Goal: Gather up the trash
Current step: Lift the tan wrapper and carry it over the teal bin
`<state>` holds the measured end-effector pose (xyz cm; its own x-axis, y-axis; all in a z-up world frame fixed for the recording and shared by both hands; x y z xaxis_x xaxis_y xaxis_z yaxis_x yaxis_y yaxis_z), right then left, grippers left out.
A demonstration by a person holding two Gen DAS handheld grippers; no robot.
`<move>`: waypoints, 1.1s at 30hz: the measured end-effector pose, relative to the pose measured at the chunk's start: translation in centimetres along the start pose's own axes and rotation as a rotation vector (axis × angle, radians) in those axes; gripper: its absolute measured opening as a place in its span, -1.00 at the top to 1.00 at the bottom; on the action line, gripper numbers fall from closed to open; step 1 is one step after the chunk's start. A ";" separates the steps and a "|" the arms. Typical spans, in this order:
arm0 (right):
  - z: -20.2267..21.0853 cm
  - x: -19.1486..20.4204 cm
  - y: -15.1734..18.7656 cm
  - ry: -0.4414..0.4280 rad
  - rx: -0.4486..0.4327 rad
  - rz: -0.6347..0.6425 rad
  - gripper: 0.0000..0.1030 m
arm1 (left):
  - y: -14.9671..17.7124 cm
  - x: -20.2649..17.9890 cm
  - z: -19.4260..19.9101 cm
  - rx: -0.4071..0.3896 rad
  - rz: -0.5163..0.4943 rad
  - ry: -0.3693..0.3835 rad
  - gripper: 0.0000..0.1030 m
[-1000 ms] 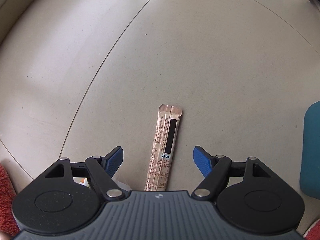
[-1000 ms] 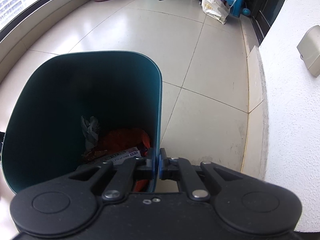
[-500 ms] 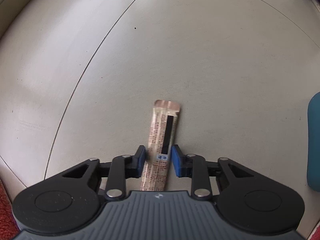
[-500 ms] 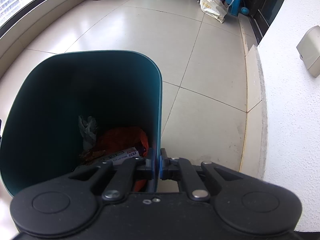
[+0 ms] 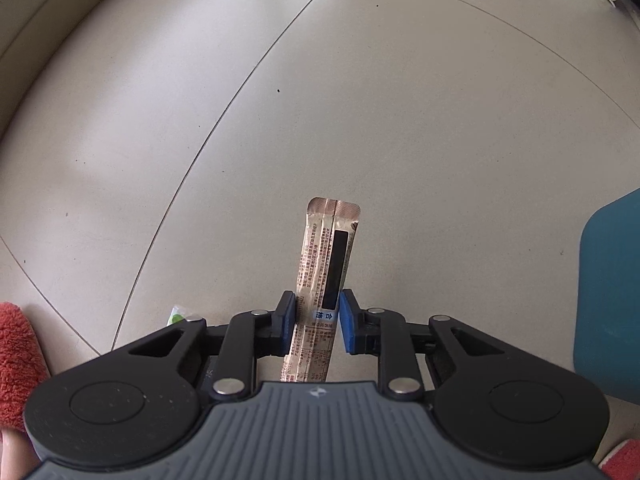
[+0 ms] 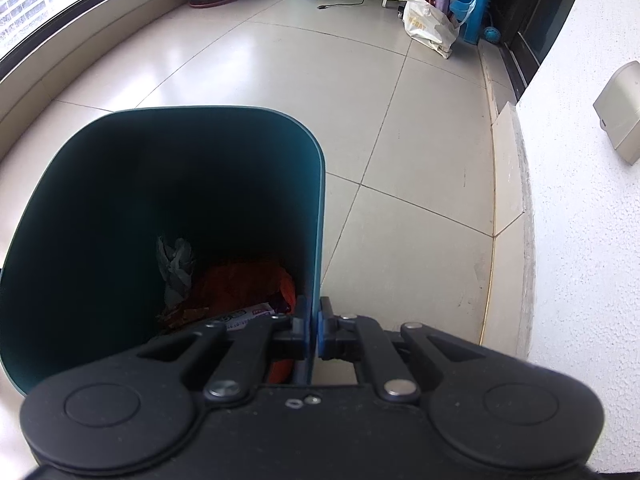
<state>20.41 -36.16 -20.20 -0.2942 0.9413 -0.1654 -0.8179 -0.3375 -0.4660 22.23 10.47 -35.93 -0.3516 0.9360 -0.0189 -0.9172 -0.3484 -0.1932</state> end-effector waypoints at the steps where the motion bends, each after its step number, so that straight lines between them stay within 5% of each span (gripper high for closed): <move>1: 0.0 0.0 0.0 0.001 -0.002 0.004 0.94 | 0.1 -0.2 0.9 -0.003 0.002 0.001 0.57; 11: 0.1 -0.2 0.2 -0.016 -0.029 -0.006 0.94 | 0.5 -3.6 12.9 -0.063 -0.015 0.072 0.57; 22: 0.4 -0.7 0.2 -0.040 -0.041 -0.031 0.93 | 1.4 -13.3 27.6 -0.192 -0.138 0.255 0.57; 28: 0.5 -1.0 0.3 -0.054 -0.046 -0.043 0.93 | 3.2 -21.3 31.5 -0.225 -0.253 0.344 0.57; 33: 0.4 -1.2 0.3 -0.067 -0.051 -0.051 0.92 | 5.9 -26.7 29.5 -0.206 -0.325 0.352 0.57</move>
Point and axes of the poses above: each gripper's, at about its wrist camera, not at the fingertips, and z roughly against the way its jaws point, x to its left, y to its underside, the point moved 9 cm from there along -z, roughly the way its jaws point, and after that the axes turned 13 degrees about z, right-handed, at the moved point
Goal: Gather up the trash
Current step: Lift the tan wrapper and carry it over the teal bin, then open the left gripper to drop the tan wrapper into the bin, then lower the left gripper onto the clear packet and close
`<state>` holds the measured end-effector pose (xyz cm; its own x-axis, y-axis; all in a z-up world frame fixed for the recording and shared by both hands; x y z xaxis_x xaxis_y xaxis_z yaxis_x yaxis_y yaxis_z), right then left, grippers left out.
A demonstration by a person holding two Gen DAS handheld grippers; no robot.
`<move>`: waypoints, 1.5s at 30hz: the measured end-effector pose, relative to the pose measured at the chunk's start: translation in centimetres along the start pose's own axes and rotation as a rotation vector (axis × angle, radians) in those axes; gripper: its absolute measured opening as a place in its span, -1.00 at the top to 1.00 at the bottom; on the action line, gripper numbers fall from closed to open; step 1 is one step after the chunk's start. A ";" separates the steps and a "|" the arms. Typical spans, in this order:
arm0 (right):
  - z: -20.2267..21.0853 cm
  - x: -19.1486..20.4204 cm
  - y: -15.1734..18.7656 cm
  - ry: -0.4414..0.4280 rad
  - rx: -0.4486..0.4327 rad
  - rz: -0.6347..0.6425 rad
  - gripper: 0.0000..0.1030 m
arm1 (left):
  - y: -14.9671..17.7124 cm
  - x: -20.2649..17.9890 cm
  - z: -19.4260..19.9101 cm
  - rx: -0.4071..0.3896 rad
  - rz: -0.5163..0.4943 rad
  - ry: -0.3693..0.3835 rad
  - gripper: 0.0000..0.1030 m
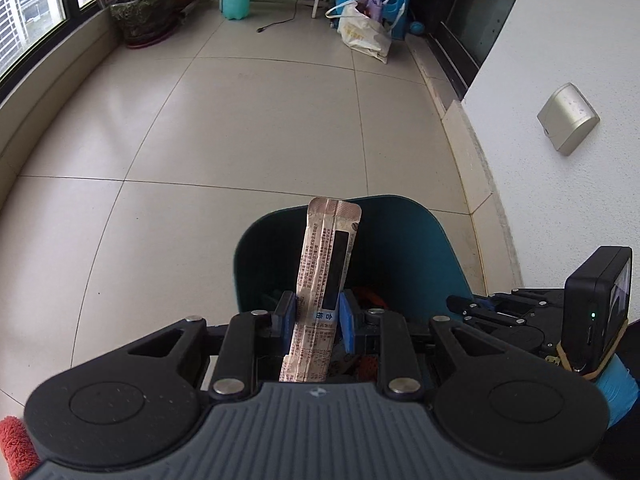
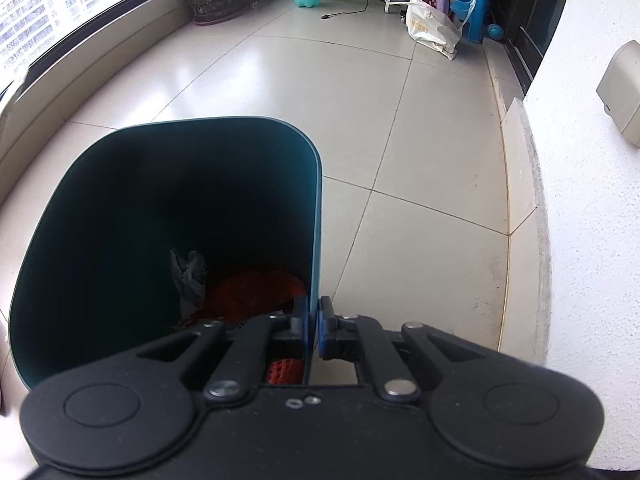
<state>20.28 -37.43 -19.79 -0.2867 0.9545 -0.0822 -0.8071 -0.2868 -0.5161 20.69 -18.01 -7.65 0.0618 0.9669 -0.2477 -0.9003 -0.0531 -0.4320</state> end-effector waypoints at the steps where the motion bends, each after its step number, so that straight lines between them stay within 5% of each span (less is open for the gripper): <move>1: 0.0 0.0 0.0 -0.003 -0.001 -0.002 0.92 | 0.1 -0.6 -0.9 0.011 -0.005 -0.005 0.57; 15: 0.2 -0.5 0.2 -0.035 -0.015 -0.013 0.90 | 2.9 -3.2 -14.3 0.197 -0.052 -0.128 0.56; 23: 0.1 -0.8 0.3 -0.051 -0.023 -0.018 0.89 | 4.1 -2.6 -18.1 0.257 -0.050 -0.159 0.56; 34: 0.1 -0.8 0.4 -0.056 -0.022 -0.023 0.88 | 4.4 -2.1 -18.4 0.283 0.014 -0.090 0.54; 37: 0.1 -0.8 0.3 -0.054 -0.021 -0.023 0.88 | 4.2 -1.8 -17.4 0.265 0.024 -0.058 0.36; 39: 0.1 -0.7 0.3 -0.052 -0.019 -0.024 0.88 | 4.0 -2.0 -16.4 0.239 0.016 -0.042 -0.03; 41: 0.1 -0.7 0.3 -0.049 -0.017 -0.024 0.89 | 3.7 -2.1 -15.2 0.202 0.002 -0.022 -0.20; 45: -0.1 -0.6 0.3 -0.043 -0.013 -0.025 0.89 | 3.6 -2.0 -13.3 0.176 -0.007 0.009 -0.20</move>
Point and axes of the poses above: each gripper's, at about its wrist camera, not at the fingertips, and z roughly against the way its jaws point, x to its left, y to its underside, the point moved 9 cm from there along -z, roughly the way its jaws point, and after that the axes turned 13 degrees about z, right-handed, at the moved point
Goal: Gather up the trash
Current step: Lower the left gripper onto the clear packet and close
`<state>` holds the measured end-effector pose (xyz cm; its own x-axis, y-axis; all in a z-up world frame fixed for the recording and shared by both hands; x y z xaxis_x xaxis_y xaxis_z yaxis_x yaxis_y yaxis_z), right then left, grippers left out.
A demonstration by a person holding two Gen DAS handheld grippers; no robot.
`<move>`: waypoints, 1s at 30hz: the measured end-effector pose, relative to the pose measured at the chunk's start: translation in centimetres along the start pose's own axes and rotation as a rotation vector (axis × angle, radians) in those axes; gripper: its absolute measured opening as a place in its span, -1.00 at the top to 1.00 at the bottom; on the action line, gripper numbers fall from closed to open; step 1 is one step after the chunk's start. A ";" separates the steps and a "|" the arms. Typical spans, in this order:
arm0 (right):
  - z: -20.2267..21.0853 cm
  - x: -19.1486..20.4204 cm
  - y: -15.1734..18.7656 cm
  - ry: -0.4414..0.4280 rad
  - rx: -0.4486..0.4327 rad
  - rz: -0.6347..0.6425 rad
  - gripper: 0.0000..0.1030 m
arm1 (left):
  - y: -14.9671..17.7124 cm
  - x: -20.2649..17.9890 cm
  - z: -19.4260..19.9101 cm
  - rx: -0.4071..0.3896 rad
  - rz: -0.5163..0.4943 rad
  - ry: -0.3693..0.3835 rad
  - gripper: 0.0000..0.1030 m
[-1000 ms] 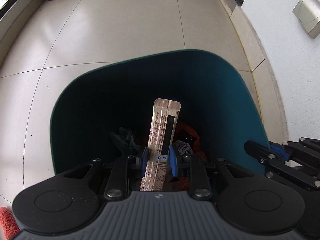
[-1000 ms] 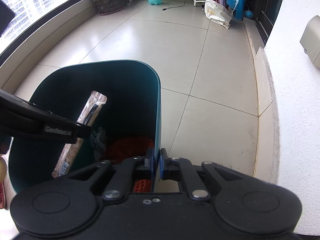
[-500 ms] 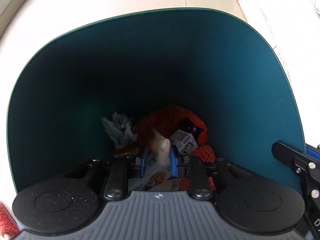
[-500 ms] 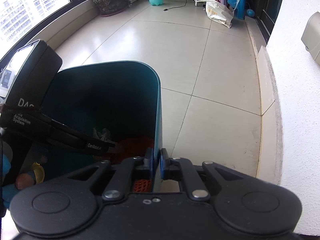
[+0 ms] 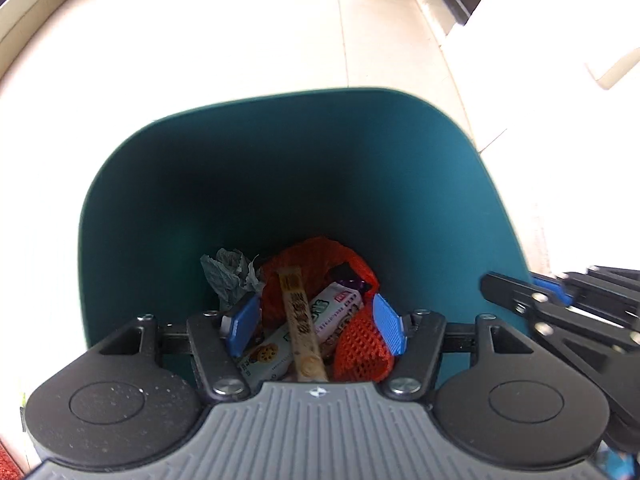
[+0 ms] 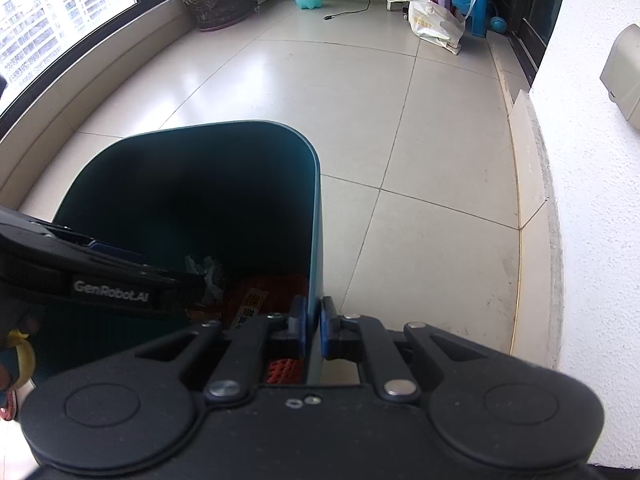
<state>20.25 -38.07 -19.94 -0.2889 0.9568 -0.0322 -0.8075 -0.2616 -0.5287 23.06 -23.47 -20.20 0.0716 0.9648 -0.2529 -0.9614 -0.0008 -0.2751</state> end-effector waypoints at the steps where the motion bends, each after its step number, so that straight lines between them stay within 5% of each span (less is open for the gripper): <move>1: 0.0 0.0 0.0 0.001 0.001 0.000 0.89 | 0.1 0.1 0.5 -0.009 -0.005 -0.001 -0.20; 15: -0.2 0.3 -0.3 0.013 0.006 -0.003 0.89 | 1.8 5.7 10.6 -0.152 -0.022 -0.015 -0.32; 30: -0.5 0.7 -0.3 0.040 0.018 0.003 0.88 | 4.0 22.2 9.2 -0.139 0.244 -0.157 -0.44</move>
Point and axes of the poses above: each gripper's, at about its wrist camera, not at the fingertips, and z roughly against the way its jaws point, x to its left, y to its underside, the point moved 9 cm from there along -z, roughly the way its jaws point, and after that the axes turned 13 degrees about z, right-handed, at the moved point
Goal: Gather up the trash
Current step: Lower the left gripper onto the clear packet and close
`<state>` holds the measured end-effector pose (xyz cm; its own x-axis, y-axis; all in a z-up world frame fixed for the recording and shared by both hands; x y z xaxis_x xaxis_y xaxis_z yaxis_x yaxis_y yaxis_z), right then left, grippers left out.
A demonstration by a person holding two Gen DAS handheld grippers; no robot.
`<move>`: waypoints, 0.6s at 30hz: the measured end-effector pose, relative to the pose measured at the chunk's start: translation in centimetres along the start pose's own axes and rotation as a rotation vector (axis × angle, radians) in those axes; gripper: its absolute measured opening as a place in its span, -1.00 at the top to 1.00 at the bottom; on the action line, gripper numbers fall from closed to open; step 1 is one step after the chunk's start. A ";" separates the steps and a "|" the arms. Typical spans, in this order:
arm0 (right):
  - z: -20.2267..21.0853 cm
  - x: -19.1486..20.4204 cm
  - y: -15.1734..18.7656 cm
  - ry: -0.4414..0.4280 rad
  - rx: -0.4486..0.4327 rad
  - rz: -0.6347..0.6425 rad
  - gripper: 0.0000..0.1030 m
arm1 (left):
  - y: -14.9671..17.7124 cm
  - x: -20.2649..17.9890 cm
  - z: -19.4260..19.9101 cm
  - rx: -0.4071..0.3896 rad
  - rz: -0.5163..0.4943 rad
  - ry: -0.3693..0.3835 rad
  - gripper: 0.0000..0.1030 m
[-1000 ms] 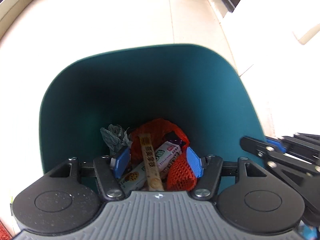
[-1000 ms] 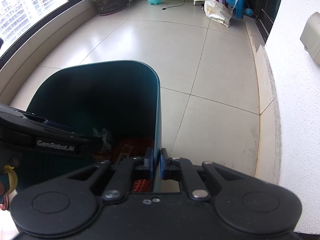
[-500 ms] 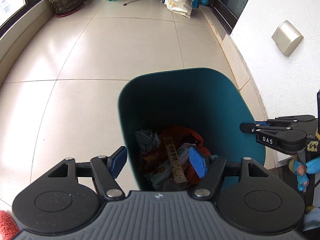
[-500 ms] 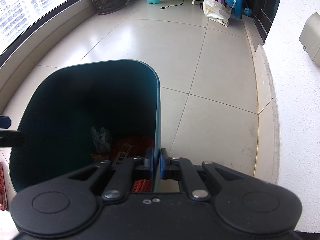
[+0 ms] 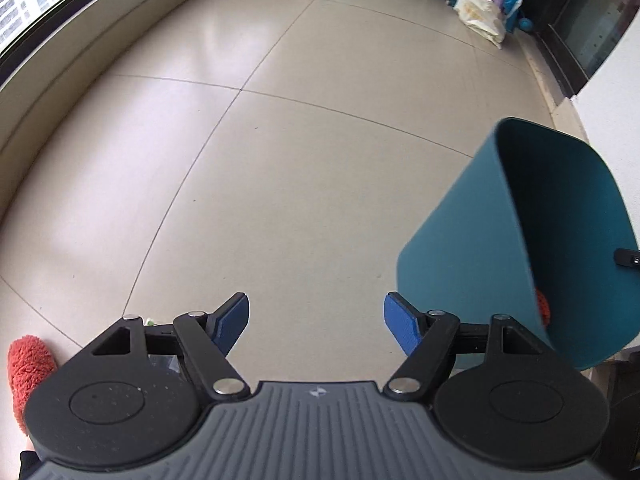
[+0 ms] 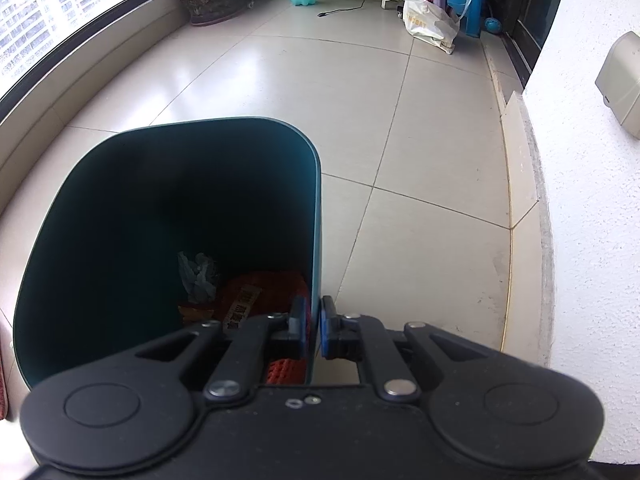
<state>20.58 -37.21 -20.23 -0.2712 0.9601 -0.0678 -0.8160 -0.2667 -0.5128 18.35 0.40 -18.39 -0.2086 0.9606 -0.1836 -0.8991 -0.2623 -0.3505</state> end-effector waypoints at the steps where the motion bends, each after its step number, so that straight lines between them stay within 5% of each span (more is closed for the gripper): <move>1: 0.0 0.1 0.0 0.000 0.000 0.000 0.88 | -0.2 1.0 -0.5 0.003 0.010 -0.009 -0.44; 12: -0.1 0.3 -0.2 0.007 0.011 0.001 0.86 | 0.0 14.4 -9.4 0.138 0.217 -0.149 -0.44; 18: -0.1 0.6 -0.3 0.023 0.017 0.030 0.85 | 2.3 19.4 -14.0 0.223 0.220 -0.211 -0.44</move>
<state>20.66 -36.52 -20.18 -0.2838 0.9533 -0.1032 -0.8161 -0.2967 -0.4959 17.59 17.16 -35.59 -0.4603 0.8872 -0.0308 -0.8806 -0.4607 -0.1107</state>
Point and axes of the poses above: each gripper's, at about its wrist camera, not at the fingertips, and z roughly against the way its jaws point, x to its left, y to its underside, the point moved 9 cm from there along -z, roughly the way its jaws point, and after that the axes turned 13 degrees about z, right-handed, at the moved point
